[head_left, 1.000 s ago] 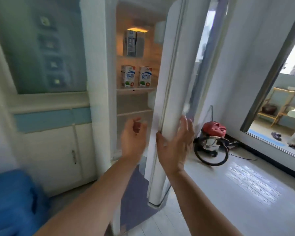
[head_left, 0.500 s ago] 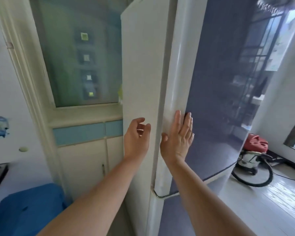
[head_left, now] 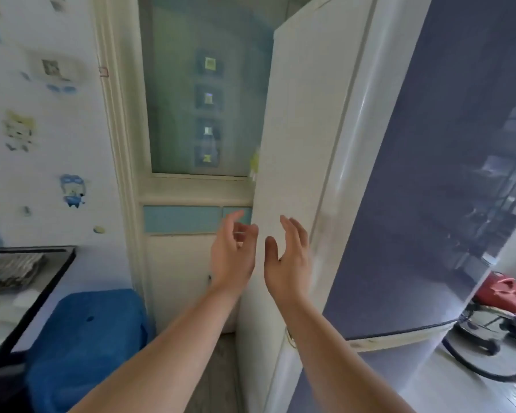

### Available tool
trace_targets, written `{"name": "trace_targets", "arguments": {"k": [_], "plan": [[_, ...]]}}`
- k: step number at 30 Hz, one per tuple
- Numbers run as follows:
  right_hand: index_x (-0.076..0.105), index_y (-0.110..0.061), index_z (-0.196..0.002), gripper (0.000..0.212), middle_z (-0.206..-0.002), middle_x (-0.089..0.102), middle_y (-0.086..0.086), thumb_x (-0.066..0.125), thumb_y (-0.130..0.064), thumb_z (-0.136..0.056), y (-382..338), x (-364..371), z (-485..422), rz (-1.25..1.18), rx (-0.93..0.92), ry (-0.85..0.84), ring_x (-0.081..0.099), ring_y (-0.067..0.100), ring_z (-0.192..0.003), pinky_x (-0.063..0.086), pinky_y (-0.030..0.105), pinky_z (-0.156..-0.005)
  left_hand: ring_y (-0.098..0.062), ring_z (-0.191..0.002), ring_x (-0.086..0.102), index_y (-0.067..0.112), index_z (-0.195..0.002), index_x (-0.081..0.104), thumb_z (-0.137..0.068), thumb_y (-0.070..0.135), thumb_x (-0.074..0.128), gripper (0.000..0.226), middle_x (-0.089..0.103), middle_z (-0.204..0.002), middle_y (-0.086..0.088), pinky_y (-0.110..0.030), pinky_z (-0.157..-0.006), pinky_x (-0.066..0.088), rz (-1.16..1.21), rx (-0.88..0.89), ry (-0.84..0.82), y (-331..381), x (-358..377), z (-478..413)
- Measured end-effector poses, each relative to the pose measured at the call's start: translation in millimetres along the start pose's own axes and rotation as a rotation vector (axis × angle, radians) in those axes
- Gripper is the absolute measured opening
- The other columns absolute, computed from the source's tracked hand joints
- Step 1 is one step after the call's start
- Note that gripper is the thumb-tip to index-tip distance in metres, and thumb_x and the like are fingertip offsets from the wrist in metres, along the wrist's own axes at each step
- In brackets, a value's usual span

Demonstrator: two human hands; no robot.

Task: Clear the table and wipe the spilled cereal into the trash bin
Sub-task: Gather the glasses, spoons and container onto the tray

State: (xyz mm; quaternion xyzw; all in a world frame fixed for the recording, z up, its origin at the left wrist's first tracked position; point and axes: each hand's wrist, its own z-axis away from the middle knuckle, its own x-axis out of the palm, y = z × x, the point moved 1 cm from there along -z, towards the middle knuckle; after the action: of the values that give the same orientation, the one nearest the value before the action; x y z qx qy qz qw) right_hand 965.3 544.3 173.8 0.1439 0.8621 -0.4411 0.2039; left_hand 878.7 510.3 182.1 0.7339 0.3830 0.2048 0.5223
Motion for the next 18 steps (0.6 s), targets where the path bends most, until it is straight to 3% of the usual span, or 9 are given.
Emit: {"name": "trace_targets", "arguments": {"k": [3, 6, 9, 12, 18], "plan": [[0.048, -0.02, -0.13, 0.036, -0.136, 0.043, -0.003, 0.048, -0.023, -0.094, -17.8, 17.5, 14.9, -0.182, 0.043, -0.08, 0.047, 0.014, -0.12, 0.042, 0.035, -0.1, 0.0, -0.085, 0.053, 0.024, -0.121, 0.051, -0.092, 0.028, 0.052, 0.03, 0.057, -0.097, 0.009, -0.012, -0.071, 0.039, -0.026, -0.031, 0.123, -13.5, -43.7, 12.2], [0.055, -0.015, -0.118, 0.027, -0.122, 0.049, -0.001, 0.051, -0.017, -0.091, -38.2, 38.5, 41.4, -0.251, -0.019, -0.157, 0.051, 0.014, -0.11, 0.045, 0.033, -0.092, 0.004, -0.085, 0.051, 0.025, -0.12, 0.052, -0.093, 0.027, 0.051, 0.028, 0.057, -0.099, 0.01, -0.008, -0.068, 0.037, -0.091, -0.083, 0.243, -26.3, -91.7, 34.6], [0.055, -0.016, -0.117, 0.026, -0.122, 0.049, -0.003, 0.052, -0.018, -0.091, -62.2, 62.8, 71.2, -0.286, -0.061, -0.258, 0.05, 0.013, -0.111, 0.042, 0.027, -0.088, 0.005, -0.085, 0.051, 0.026, -0.119, 0.053, -0.093, 0.027, 0.05, 0.026, 0.057, -0.097, 0.015, -0.01, -0.069, 0.039, -0.142, -0.141, 0.35, -34.7, -143.4, 63.3], [0.054, -0.014, -0.12, 0.028, -0.125, 0.049, -0.002, 0.05, -0.016, -0.092, -101.7, 87.6, 105.5, -0.343, -0.118, -0.394, 0.05, 0.014, -0.112, 0.039, 0.024, -0.087, -0.001, -0.086, 0.054, 0.022, -0.12, 0.054, -0.093, 0.027, 0.05, 0.027, 0.06, -0.1, 0.006, -0.014, -0.068, 0.04, -0.207, -0.169, 0.496, -35.0, -206.9, 93.0], [0.054, -0.017, -0.118, 0.026, -0.122, 0.049, -0.003, 0.05, -0.018, -0.092, -180.6, 128.4, 179.2, -0.437, -0.257, -0.544, 0.048, 0.008, -0.098, 0.035, 0.023, -0.076, -0.007, -0.091, 0.056, 0.016, -0.114, 0.056, -0.093, 0.023, 0.052, 0.023, 0.059, -0.1, 0.009, -0.007, -0.07, 0.038, -0.338, -0.16, 0.707, -22.9, -324.2, 146.0]]}}
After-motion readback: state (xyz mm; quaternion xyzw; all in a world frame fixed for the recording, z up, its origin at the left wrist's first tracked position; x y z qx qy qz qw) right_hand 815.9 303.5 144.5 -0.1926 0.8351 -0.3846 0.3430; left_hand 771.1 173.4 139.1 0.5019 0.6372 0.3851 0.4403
